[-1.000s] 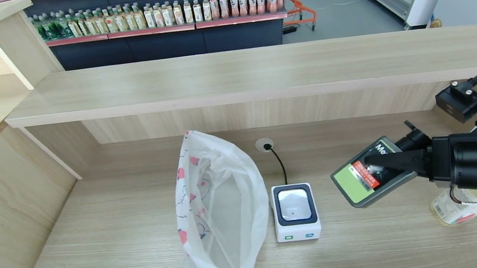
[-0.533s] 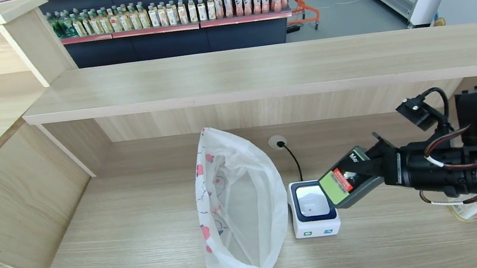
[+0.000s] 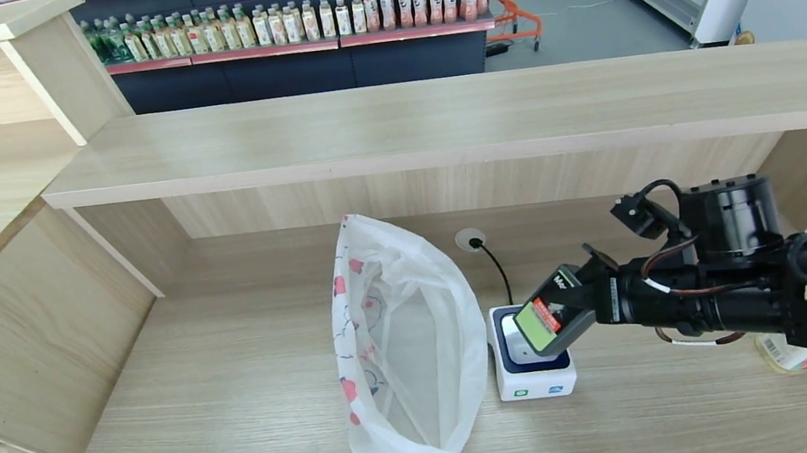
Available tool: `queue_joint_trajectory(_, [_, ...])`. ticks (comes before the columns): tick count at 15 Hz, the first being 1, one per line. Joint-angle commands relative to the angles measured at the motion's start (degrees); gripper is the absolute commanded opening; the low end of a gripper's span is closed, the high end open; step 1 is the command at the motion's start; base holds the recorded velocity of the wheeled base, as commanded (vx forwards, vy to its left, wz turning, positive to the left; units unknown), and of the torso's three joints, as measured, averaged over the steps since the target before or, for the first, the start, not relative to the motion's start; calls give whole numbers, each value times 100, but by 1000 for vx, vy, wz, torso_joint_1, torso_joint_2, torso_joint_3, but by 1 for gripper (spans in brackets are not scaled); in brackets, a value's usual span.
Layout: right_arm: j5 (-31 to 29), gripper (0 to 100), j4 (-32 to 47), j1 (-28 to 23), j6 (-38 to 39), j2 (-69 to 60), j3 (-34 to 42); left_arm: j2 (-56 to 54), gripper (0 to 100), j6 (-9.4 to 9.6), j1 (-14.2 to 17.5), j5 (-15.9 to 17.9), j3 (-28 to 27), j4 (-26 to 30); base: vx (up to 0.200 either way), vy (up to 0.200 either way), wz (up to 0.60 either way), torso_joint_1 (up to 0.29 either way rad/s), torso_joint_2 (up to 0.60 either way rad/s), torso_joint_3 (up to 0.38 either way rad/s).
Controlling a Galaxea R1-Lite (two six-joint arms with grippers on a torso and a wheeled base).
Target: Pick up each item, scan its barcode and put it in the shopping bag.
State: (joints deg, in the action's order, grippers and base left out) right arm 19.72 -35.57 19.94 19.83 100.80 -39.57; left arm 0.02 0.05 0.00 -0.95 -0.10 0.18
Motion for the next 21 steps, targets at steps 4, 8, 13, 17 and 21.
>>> queue_joint_trajectory(4, [23,0,-20,106,-6,449,-183,-2,100,-5,9,-2,1,-1,0,0,0,0,0,0])
queue_joint_trajectory(8, [5,0,-20,273,-6,677,-411,-2,100,-5,0,-2,1,-1,0,0,0,0,0,0])
queue_joint_trajectory(13, [-4,0,-20,282,-6,739,-446,-2,100,-5,0,-2,1,-1,0,0,0,0,0,0])
queue_joint_trajectory(17, [-65,0,226,238,29,-474,-552,-2,100,-5,0,-2,1,-1,0,0,0,0,0,0])
queue_joint_trajectory(21, [-417,0,1896,-245,-1403,-2293,-455,-2,100,-5,0,-2,1,-1,0,0,0,0,0,0])
